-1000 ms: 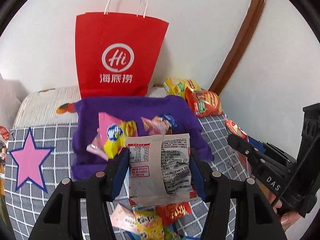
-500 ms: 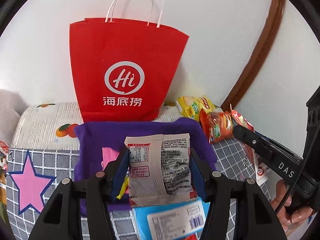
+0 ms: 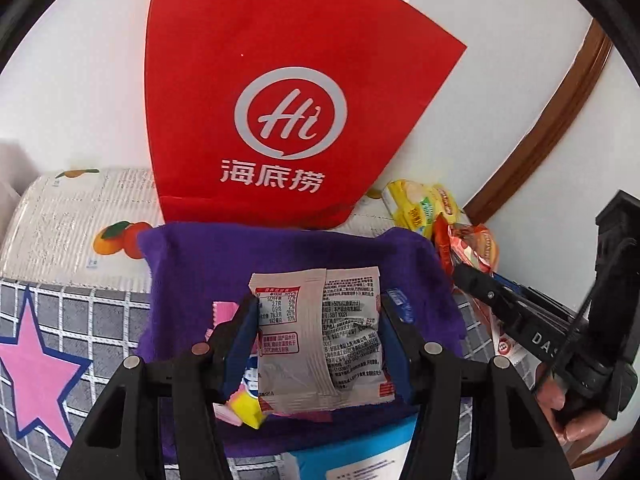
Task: Organize snacks
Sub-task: 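Carry the white packet and candy stick over the purple towel with both tools, then lower the candy stick onto the towel and open the right tool while the left tool holds the packet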
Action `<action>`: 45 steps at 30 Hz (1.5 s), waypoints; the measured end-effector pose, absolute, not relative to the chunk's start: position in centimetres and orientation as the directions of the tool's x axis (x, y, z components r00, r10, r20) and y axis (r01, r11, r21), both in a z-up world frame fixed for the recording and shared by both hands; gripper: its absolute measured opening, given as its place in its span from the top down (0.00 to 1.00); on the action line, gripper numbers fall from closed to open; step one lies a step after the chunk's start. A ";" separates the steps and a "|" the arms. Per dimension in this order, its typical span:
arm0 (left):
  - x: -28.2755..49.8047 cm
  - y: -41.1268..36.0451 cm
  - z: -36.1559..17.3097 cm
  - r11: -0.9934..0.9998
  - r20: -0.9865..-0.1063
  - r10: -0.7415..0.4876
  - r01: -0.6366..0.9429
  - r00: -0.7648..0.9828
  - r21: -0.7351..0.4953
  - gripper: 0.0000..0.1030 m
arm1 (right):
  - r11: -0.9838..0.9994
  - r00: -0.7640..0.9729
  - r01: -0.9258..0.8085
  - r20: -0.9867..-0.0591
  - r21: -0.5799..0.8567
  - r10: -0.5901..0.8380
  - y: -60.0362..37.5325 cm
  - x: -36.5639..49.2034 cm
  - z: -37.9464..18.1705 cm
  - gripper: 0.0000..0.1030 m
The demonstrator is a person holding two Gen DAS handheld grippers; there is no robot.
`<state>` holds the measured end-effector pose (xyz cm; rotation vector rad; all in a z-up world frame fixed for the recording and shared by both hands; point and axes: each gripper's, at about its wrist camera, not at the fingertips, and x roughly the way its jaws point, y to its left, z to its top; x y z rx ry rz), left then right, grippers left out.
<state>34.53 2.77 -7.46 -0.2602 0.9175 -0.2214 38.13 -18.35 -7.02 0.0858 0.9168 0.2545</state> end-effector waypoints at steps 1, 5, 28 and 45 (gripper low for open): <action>34.6 2.7 -7.6 0.948 -0.754 -0.292 0.072 0.589 -0.311 0.46 | 0.967 0.575 -0.177 -0.778 0.185 0.254 -18.4 38.3 -7.3 0.78; 34.9 2.5 -8.3 0.950 -0.767 -0.286 0.067 0.575 -0.305 0.46 | 0.973 0.543 -0.199 -0.814 0.114 0.207 -17.9 38.8 -8.8 0.78; 34.8 2.4 -8.5 0.947 -0.774 -0.287 0.044 0.564 -0.319 0.46 | 0.972 0.457 -0.232 -0.878 0.035 0.141 -16.7 39.8 -12.5 0.77; 34.8 2.2 -8.5 0.945 -0.781 -0.297 0.049 0.550 -0.325 0.46 | 0.955 0.411 -0.295 -0.897 0.039 0.164 -13.7 39.4 -13.9 0.76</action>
